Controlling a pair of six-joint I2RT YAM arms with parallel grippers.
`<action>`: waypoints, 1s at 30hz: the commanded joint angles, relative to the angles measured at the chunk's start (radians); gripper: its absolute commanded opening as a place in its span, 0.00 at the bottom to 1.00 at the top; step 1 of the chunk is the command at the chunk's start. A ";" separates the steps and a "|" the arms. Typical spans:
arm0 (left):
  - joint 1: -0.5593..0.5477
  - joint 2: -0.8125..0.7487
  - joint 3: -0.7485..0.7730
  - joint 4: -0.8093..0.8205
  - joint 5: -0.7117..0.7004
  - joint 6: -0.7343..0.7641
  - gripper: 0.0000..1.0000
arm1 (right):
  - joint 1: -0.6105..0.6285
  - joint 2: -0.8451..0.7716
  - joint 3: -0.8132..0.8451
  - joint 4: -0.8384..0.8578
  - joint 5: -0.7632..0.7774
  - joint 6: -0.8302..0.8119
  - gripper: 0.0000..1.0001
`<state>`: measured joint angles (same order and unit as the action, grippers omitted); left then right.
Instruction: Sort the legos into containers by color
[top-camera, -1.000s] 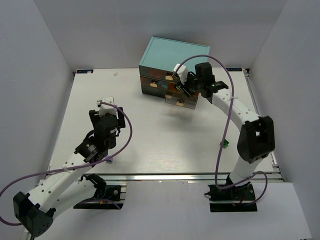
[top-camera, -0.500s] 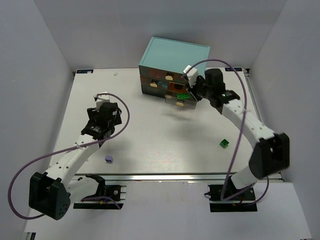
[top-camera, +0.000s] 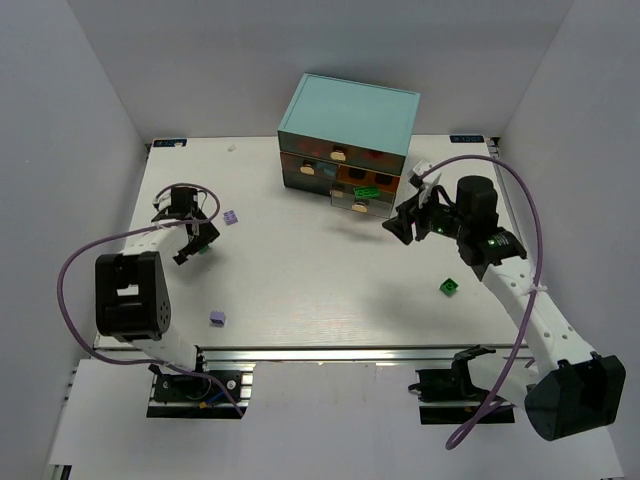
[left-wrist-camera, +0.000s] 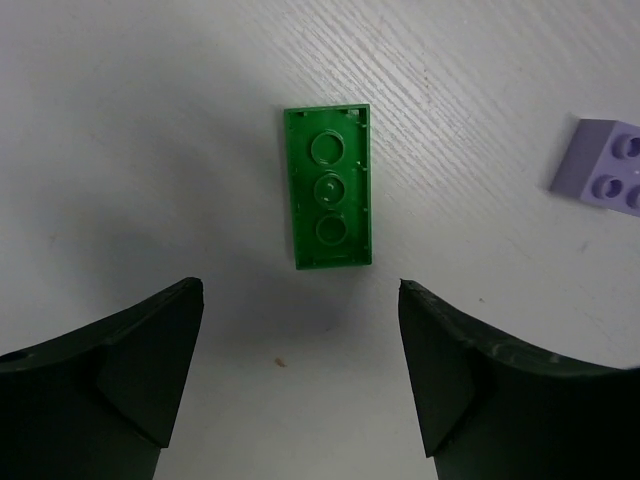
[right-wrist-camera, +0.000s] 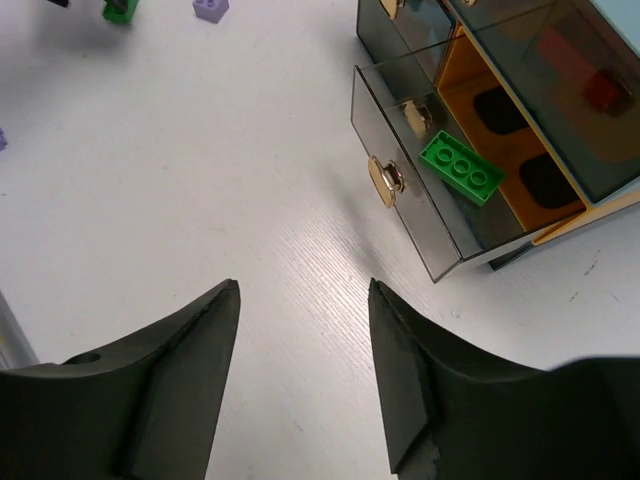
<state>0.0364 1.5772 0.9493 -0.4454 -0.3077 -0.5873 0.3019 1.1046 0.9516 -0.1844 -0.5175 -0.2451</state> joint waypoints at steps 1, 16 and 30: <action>0.017 0.035 0.069 0.017 0.071 -0.029 0.89 | -0.033 -0.060 -0.007 0.004 -0.108 0.030 0.61; 0.045 0.299 0.233 -0.004 0.093 -0.055 0.69 | -0.156 -0.091 -0.037 0.005 -0.225 0.033 0.63; -0.030 -0.047 0.045 0.272 0.470 0.035 0.10 | -0.257 -0.113 -0.083 0.078 -0.167 0.073 0.51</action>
<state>0.0418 1.6814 1.0336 -0.3202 -0.0261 -0.5968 0.0650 1.0271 0.8848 -0.1707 -0.7189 -0.2016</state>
